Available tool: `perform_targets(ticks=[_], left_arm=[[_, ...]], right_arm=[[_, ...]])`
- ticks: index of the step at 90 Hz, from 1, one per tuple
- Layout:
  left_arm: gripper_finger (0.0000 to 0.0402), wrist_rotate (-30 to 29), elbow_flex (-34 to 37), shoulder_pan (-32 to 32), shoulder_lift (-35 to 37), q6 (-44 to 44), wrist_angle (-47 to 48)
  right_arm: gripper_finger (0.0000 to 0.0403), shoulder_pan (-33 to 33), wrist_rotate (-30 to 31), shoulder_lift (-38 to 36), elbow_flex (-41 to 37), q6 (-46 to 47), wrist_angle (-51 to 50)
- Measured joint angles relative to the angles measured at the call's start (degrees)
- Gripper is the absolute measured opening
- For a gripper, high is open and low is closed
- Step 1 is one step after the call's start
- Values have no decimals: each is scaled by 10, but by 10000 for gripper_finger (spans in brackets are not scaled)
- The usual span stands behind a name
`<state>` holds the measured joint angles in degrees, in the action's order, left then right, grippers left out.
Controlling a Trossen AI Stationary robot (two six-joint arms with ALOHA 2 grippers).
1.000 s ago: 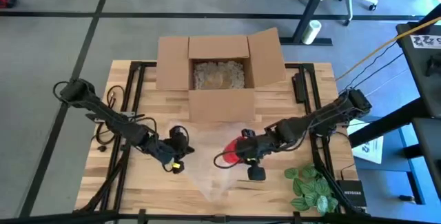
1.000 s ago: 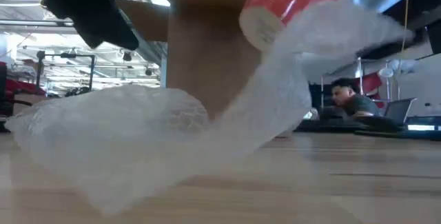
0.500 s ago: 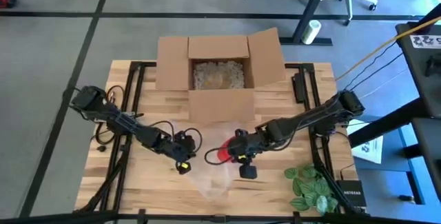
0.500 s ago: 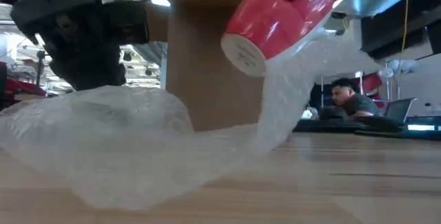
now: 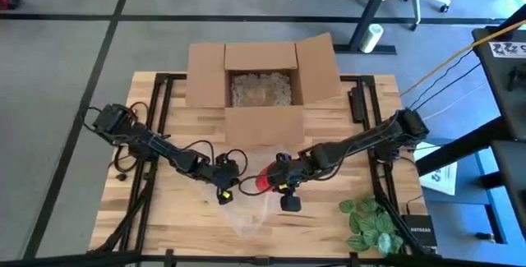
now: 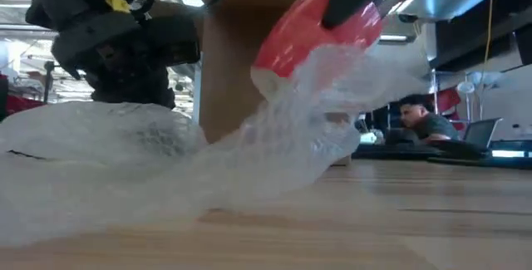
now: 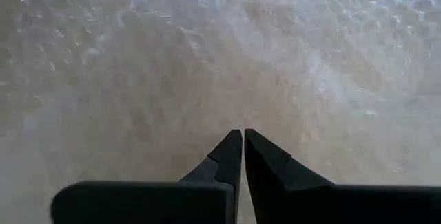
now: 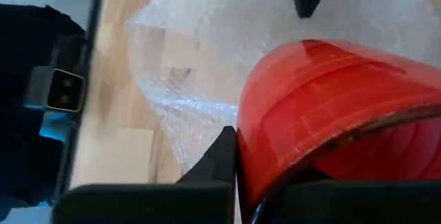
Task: Wrap mug
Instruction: Wrap the red mug using the bubble wrap
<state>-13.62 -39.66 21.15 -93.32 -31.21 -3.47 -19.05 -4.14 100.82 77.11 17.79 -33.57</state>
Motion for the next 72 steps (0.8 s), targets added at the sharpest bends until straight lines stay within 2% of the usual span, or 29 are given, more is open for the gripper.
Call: perform_targets(ticks=[7, 22, 41, 60, 72], left_arm=[[0, 18, 0, 2, 0, -21, 15], [0, 126, -2, 13, 3, -116, 70], [0, 168, -5, 70, 25, -164, 91], [0, 163, -13, 131, 110, -192, 79], [0, 91, -13, 155, 153, -191, 94]], right_arm=[[0, 0, 1, 10, 0, 0, -2], [0, 0, 0, 23, 0, 4, -49], [0, 0, 1, 27, -1, 12, -106], [0, 0, 1, 27, -1, 12, -120], [0, 0, 0, 27, -1, -1, -91]])
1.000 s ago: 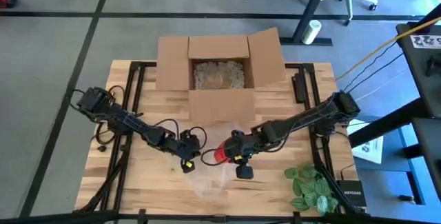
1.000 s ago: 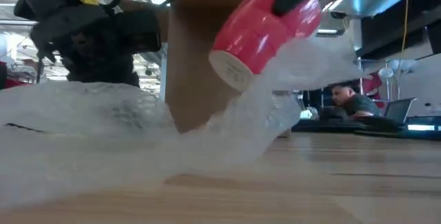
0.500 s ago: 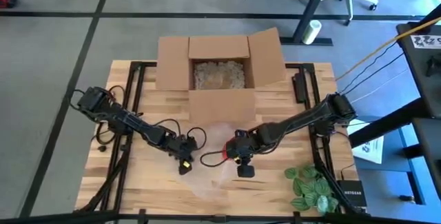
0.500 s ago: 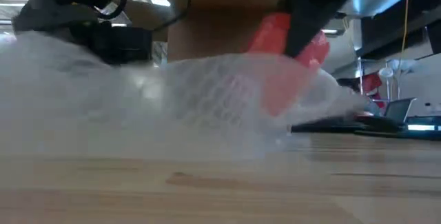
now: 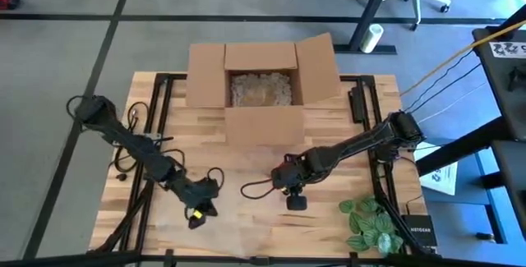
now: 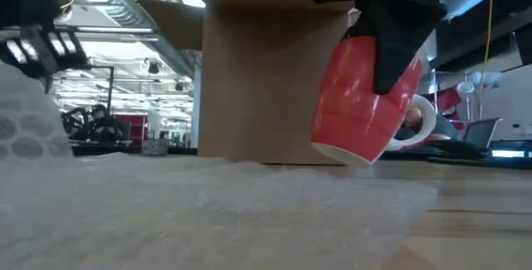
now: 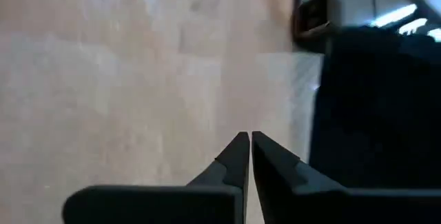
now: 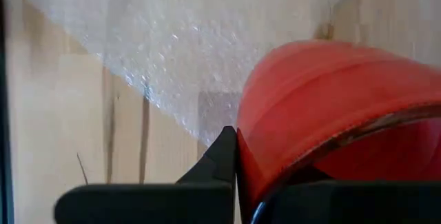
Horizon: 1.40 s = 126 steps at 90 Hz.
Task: Wrap mug
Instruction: Wrap the red mug using the bubble wrap
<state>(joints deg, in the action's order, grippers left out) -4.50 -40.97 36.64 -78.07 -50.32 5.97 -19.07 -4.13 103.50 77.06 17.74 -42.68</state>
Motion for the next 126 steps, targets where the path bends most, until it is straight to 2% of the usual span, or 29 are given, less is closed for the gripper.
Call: perform_targets(ticks=[12, 31, 47, 62, 75, 88, 97, 113, 126], left_arm=[[0, -60, 0, -4, 4, -5, 50], [0, -99, 0, -16, 3, -41, 100], [0, -146, 2, -23, -10, -78, 120], [0, -146, 2, -25, -43, -63, 80], [0, -140, 2, -25, -70, -36, 20], [0, -139, 2, -27, -92, -22, -16], [0, -138, 2, -30, -111, -28, -30], [0, -136, 2, -31, -141, -38, -69], [0, -131, 2, -31, -164, -80, -82]], right_arm=[[0, 0, -26, -1, 0, -19, 78], [0, 6, -36, -1, 0, -58, 181], [0, 23, -76, 20, 0, -71, 241], [0, 34, -110, 50, 0, -72, 266], [0, 35, -113, 64, -1, -76, 265], [0, 35, -115, 68, 0, -91, 317], [0, 38, -139, 87, 1, -89, 351], [0, 37, -141, 108, 1, -77, 342], [0, 37, -133, 113, 2, -73, 311]])
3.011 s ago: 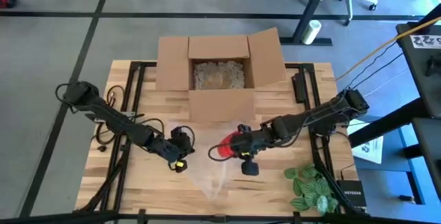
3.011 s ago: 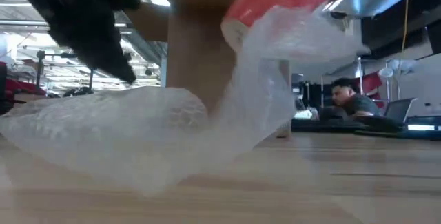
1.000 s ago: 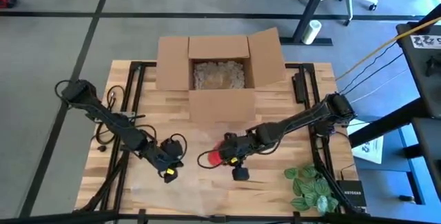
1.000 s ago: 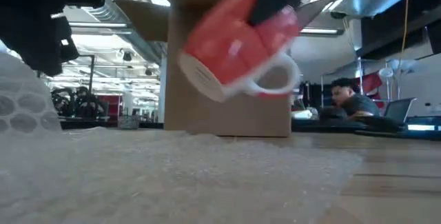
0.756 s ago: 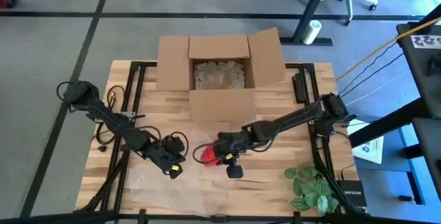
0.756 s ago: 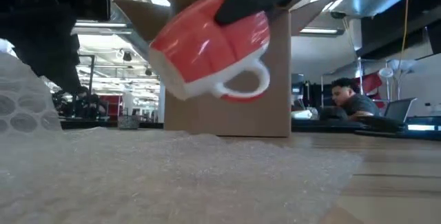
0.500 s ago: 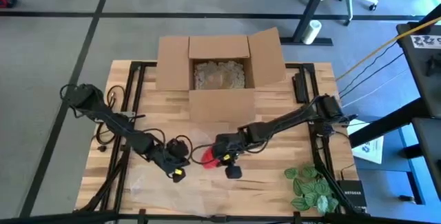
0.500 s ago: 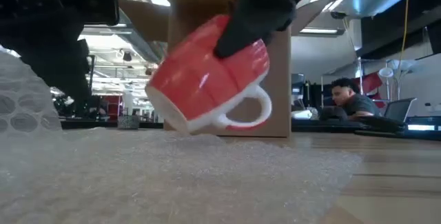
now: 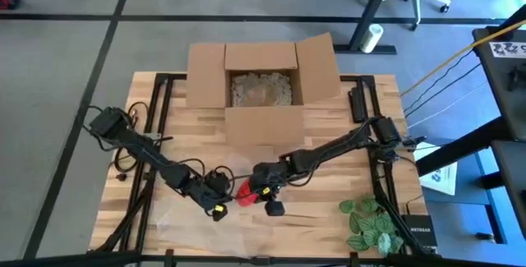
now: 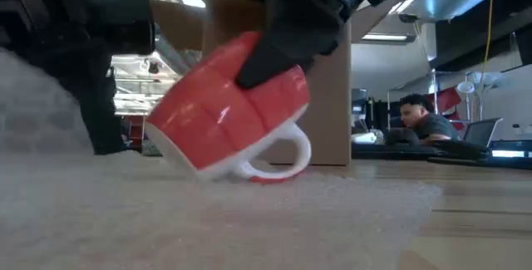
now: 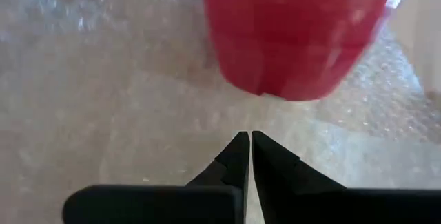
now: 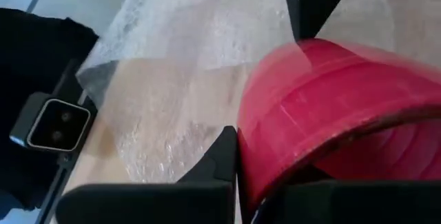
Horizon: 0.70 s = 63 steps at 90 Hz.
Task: Wrap mug
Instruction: Wrap the red mug using the bubble wrap
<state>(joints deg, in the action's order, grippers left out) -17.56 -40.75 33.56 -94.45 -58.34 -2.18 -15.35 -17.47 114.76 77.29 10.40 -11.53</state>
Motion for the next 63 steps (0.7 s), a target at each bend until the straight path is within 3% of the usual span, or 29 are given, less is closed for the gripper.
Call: perform_targets(ticks=[17, 40, 63], left_arm=[[0, -9, -3, 16, -17, -52, 13], [0, -70, -78, 70, -17, -138, 208], [0, -108, -129, 125, -18, -210, 253]], right_arm=[[0, 0, 3, -1, 2, 4, -30], [0, 0, 6, -2, 1, 15, -62], [0, 3, 73, -14, -1, 29, -92]])
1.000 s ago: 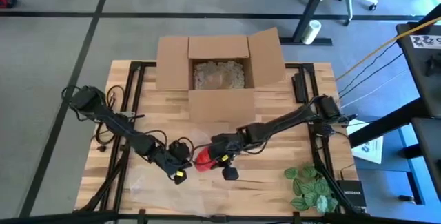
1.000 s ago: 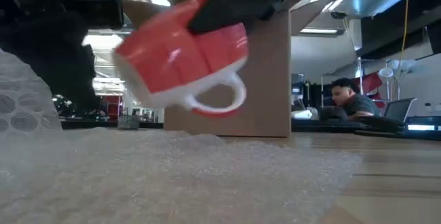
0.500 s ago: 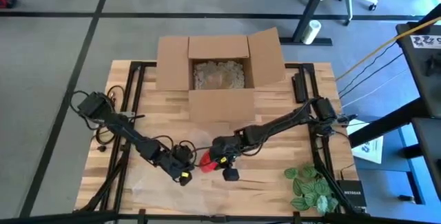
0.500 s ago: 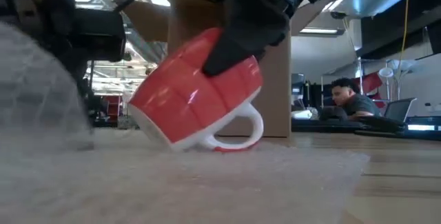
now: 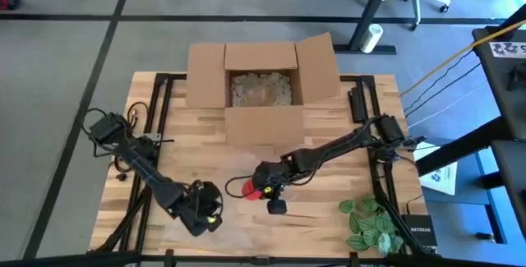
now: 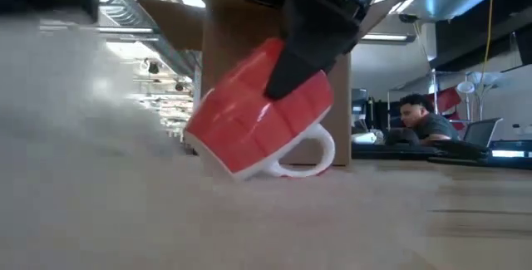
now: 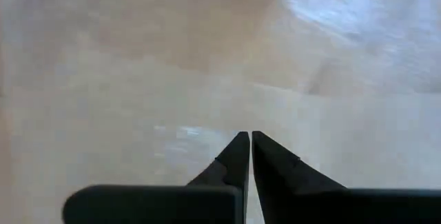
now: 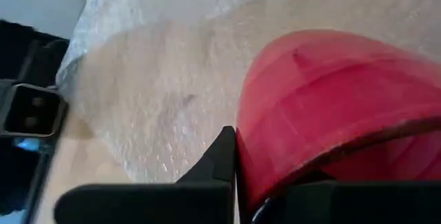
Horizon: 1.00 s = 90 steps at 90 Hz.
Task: Wrap mug
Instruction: Wrap the red mug using the bubble wrap
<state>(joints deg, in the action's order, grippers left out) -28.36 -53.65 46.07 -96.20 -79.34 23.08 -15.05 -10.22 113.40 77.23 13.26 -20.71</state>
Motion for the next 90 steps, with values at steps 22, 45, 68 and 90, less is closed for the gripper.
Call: perform_targets(ticks=[22, 45, 68, 90], left_arm=[[0, -2, -27, 36, -2, 14, -101], [0, 63, -66, 53, -51, -17, -135], [0, 147, -99, 103, -95, -83, -163], [0, 61, -201, 172, -90, 0, -110]], right_arm=[[0, 25, 61, 0, 0, 29, -14], [0, 40, 120, -3, -1, 52, -41], [0, 42, 149, -4, 0, 79, -90], [0, 33, 148, -7, 0, 121, -94]])
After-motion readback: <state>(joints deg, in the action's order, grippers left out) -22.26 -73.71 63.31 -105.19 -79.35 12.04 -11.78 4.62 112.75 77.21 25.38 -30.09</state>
